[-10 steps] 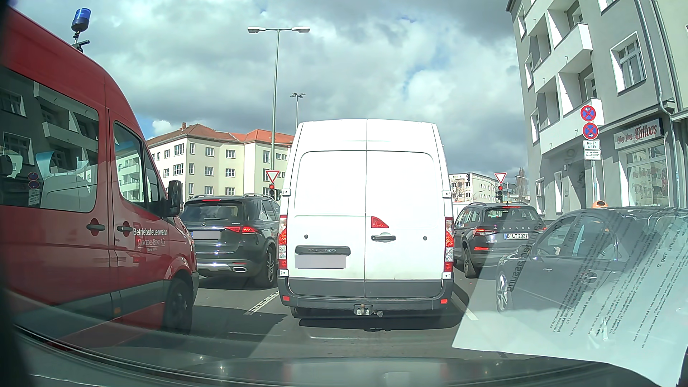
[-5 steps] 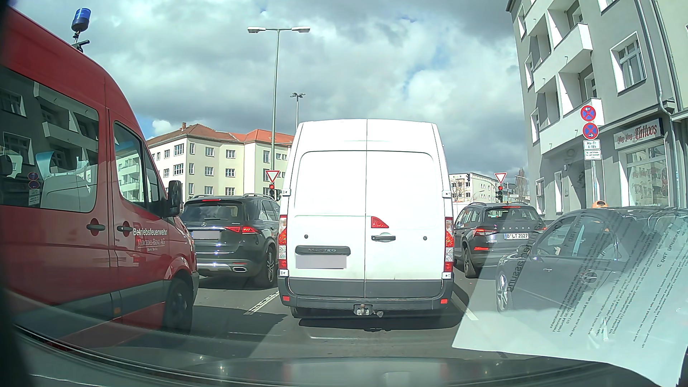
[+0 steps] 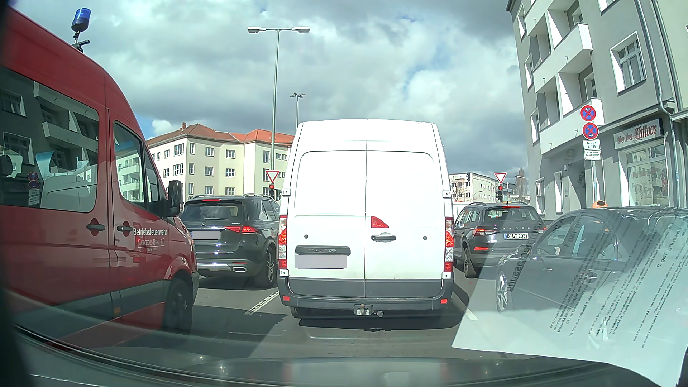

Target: Follow the waypoints while adhering to traffic rules and regulations

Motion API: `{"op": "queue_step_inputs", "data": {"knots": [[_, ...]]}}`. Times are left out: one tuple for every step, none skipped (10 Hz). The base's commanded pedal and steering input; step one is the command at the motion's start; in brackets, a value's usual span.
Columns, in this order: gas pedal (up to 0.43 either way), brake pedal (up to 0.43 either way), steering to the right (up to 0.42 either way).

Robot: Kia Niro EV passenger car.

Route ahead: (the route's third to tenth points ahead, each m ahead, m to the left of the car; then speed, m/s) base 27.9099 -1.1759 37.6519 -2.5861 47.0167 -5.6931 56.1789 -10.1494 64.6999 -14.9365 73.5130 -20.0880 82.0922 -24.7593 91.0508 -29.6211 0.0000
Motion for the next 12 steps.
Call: {"op": "queue_step_inputs", "data": {"knots": [[0.0, 0.384, -0.014], [0.0, 0.39, -0.014], [0.0, 0.39, -0.014], [0.0, 0.39, -0.014], [0.0, 0.39, -0.014], [0.0, 0.39, -0.014], [0.0, 0.39, -0.014], [0.0, 0.39, -0.014], [0.0, 0.39, -0.014], [0.0, 0.39, -0.014], [0.0, 0.39, -0.014], [0.0, 0.39, -0.014]]}}
